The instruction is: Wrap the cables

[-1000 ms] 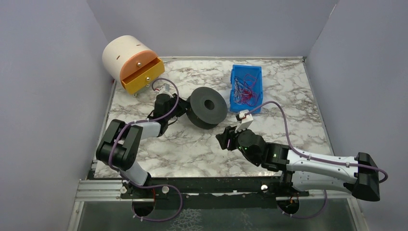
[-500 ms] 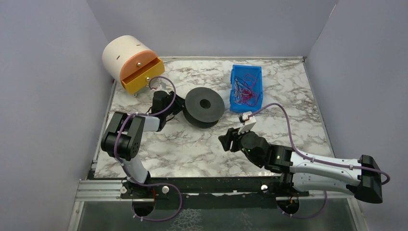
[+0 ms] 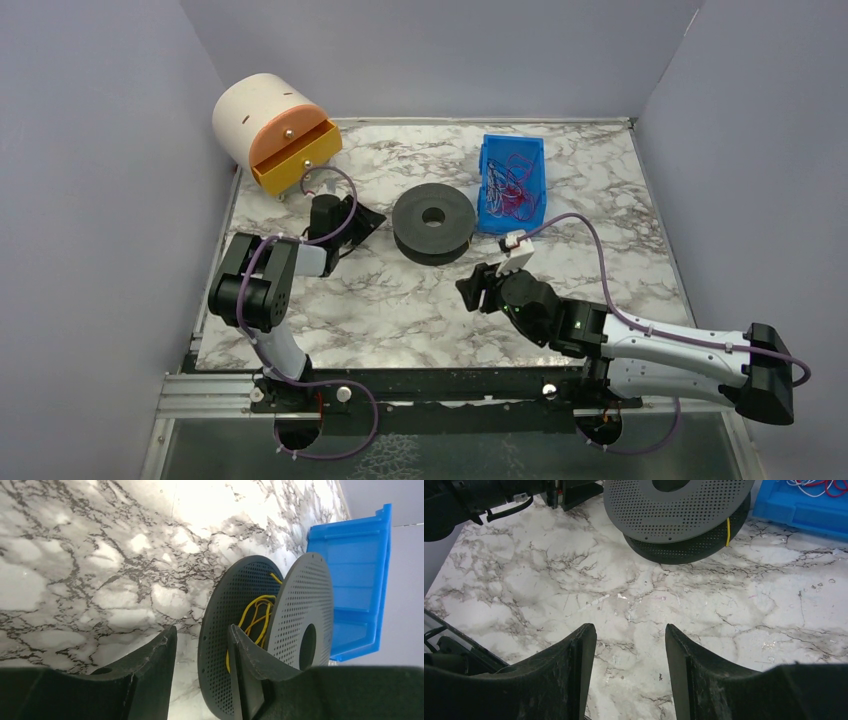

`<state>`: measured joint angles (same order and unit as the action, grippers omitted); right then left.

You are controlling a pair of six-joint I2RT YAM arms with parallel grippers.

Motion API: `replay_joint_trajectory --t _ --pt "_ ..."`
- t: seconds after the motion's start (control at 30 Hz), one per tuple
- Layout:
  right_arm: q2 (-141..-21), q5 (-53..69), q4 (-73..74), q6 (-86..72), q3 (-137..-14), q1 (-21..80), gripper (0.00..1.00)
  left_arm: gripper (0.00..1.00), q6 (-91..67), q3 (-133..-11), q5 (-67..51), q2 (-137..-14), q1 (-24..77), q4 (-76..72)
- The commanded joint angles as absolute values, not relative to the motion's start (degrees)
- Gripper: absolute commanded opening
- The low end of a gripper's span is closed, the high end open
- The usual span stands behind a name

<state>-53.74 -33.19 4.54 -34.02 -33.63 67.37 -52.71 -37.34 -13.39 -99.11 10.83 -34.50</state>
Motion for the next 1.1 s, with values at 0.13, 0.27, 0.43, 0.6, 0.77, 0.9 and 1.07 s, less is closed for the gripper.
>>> replay_joint_trajectory --t 0.13,0.27,0.43,0.6,0.77,0.9,1.07 --pt "-54.53 -33.53 6.34 -34.98 -33.74 67.09 0.58 0.45 -52.08 -35.08 -9.40 -94.88 10.28 -33.40" --pt "-55.06 -33.57 6.33 -34.94 -33.96 67.02 0.58 0.46 -52.03 -34.69 -8.61 -93.36 10.28 -32.08" --pt "-57.45 -30.29 6.52 -33.51 -35.29 64.36 0.59 0.48 -51.50 -33.69 -6.44 -89.60 10.44 -28.62" --pt "-61.22 -23.46 6.63 -31.14 -38.00 59.73 0.59 0.49 -48.69 -34.51 -2.47 -83.47 11.47 -21.73" --pt "-65.86 -17.17 7.05 -29.88 -40.86 54.70 0.61 0.50 -45.20 -38.17 3.21 -77.43 13.02 -11.75" --pt "-69.43 -14.11 7.80 -29.63 -42.98 51.51 0.61 0.50 -42.92 -40.72 4.99 -73.40 13.90 -6.49" --pt "-72.29 -11.21 8.49 -29.49 -45.14 47.97 0.64 0.52 -38.03 -45.51 6.15 -69.92 15.18 0.48"
